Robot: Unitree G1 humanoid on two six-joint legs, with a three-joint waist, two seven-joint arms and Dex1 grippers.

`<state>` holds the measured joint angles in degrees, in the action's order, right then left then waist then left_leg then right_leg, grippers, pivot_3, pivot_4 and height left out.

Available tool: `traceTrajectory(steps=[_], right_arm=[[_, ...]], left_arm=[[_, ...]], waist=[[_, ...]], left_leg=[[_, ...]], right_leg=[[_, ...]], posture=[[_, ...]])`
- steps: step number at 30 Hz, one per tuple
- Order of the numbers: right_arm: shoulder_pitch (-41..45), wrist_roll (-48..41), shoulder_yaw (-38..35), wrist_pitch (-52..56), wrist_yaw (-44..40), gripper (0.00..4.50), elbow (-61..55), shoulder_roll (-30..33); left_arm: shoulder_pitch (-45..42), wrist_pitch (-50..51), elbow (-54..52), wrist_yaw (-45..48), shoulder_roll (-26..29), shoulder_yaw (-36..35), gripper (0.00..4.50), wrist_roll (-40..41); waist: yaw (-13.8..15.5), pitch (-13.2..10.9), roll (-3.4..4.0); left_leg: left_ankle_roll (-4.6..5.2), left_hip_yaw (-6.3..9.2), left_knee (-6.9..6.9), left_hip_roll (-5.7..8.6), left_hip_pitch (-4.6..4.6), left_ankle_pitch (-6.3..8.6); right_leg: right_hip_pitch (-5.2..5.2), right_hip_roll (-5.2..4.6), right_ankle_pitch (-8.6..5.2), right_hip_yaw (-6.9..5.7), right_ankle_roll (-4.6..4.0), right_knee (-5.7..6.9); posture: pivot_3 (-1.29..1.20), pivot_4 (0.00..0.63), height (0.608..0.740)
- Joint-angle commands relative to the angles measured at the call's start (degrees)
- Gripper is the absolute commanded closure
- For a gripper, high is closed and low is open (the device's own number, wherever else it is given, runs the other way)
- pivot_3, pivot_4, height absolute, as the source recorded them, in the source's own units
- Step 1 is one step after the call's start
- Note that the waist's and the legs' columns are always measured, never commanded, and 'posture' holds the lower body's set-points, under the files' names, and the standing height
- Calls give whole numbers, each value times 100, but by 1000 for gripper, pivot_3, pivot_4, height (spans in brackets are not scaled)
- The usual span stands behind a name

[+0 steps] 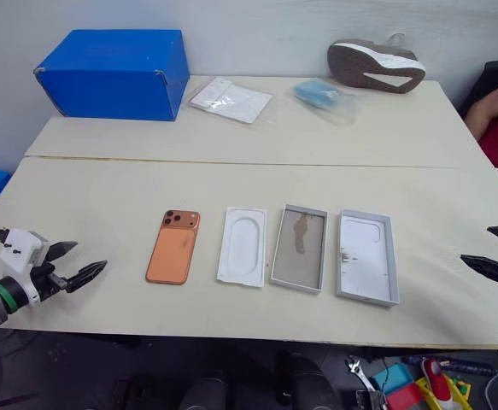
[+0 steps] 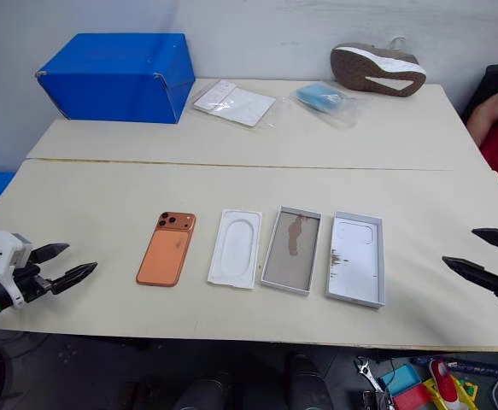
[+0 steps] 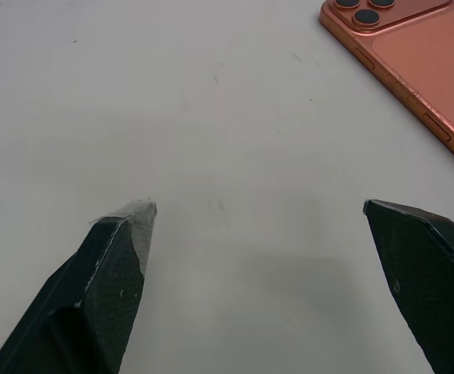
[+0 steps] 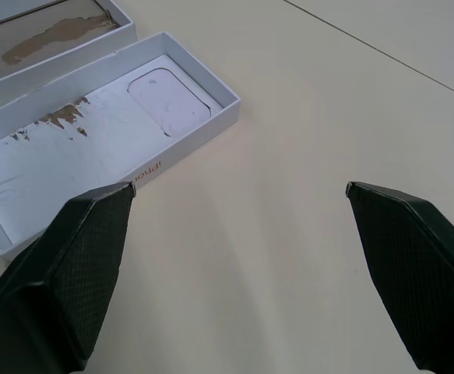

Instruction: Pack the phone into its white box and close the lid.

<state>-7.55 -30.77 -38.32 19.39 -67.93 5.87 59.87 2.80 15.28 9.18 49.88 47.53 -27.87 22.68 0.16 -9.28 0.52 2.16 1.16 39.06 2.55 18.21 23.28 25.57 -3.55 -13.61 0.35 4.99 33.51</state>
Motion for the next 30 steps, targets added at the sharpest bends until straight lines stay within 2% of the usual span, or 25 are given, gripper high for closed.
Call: traceTrajectory(steps=[1, 30], right_arm=[[-5, -99, -172, 142, 63, 49, -264, -26], [-163, -89, -406, 451, 540, 49, -962, -200]], left_arm=[[-30, 4, -201, 5, 8, -43, 13, 67], [-234, 190, -141, -22, 102, 199, 13, 40]], waist=[[0, 0, 0], [-3, 0, -1]], left_leg=[[0, 0, 0, 0, 0, 0], [0, 0, 0, 0, 0, 0]], right_leg=[[0, 0, 0, 0, 0, 0], [0, 2, 1, -1, 2, 2]], posture=[[0, 150, 740], [0, 150, 740]])
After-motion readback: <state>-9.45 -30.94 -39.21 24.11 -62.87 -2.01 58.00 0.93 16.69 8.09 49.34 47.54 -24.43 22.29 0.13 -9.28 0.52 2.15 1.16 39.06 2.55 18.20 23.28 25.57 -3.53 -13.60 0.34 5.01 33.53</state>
